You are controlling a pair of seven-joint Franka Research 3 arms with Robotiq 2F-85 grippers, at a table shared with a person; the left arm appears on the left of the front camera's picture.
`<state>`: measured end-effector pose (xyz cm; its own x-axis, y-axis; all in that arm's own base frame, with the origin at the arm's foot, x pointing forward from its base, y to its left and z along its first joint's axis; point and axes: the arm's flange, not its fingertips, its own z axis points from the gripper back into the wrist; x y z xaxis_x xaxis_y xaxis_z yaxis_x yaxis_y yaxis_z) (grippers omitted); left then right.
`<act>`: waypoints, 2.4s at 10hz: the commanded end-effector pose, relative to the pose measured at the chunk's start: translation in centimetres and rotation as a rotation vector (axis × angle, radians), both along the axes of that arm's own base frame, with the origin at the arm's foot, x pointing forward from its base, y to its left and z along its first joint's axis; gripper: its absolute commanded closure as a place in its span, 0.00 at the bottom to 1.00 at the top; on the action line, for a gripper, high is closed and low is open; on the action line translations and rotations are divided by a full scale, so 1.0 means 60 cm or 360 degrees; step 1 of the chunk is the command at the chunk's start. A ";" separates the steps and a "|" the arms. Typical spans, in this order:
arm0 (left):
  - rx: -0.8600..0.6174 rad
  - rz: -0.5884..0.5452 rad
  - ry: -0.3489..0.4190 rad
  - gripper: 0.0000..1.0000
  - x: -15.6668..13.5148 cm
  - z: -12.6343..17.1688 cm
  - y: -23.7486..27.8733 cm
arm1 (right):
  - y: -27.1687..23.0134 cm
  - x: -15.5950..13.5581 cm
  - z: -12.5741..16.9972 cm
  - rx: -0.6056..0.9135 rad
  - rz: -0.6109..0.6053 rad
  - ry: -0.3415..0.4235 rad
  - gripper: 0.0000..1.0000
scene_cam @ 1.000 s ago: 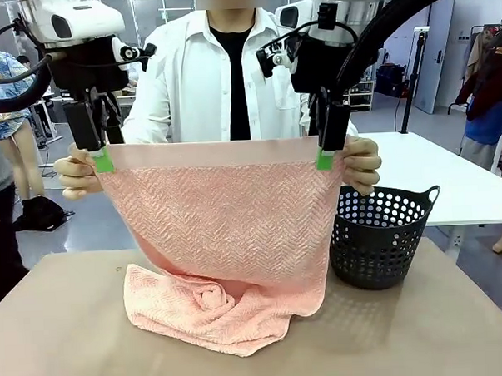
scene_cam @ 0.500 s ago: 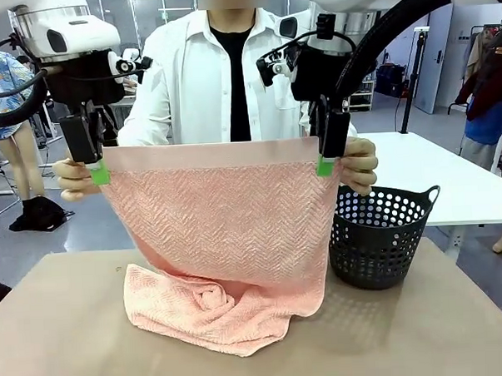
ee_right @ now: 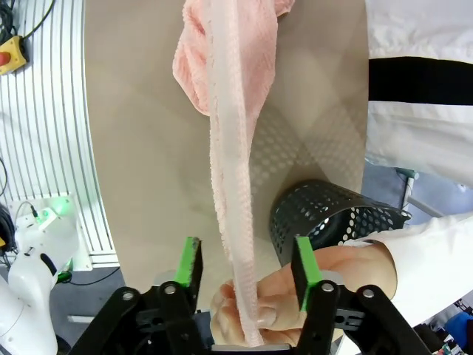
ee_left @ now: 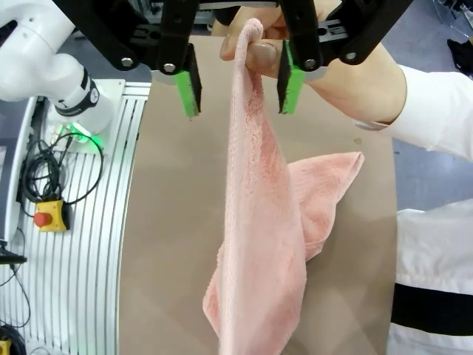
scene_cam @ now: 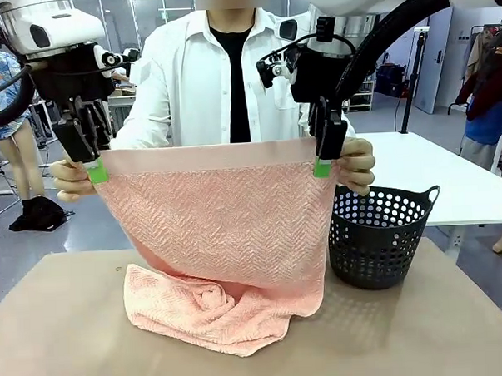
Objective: Fold the towel.
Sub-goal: Grab the top end of the 100 cm Hotel Towel extended by the human.
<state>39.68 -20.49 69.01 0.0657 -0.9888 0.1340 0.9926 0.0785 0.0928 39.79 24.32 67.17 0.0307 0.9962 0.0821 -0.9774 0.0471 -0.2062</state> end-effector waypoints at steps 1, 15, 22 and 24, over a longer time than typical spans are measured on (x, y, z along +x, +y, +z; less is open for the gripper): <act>-0.0054 -0.0035 -0.0016 0.84 -0.011 -0.010 0.009 | -0.005 0.002 -0.002 0.0032 0.0026 -0.0019 1.00; -0.0023 0.0021 -0.0006 1.00 -0.001 0.004 0.014 | 0.002 0.000 0.002 0.0017 0.0003 -0.0006 1.00; -0.0023 0.0021 -0.0006 1.00 -0.001 0.004 0.014 | 0.002 0.000 0.002 0.0017 0.0003 -0.0006 1.00; -0.0023 0.0021 -0.0006 1.00 -0.001 0.004 0.014 | 0.002 0.000 0.002 0.0017 0.0003 -0.0006 1.00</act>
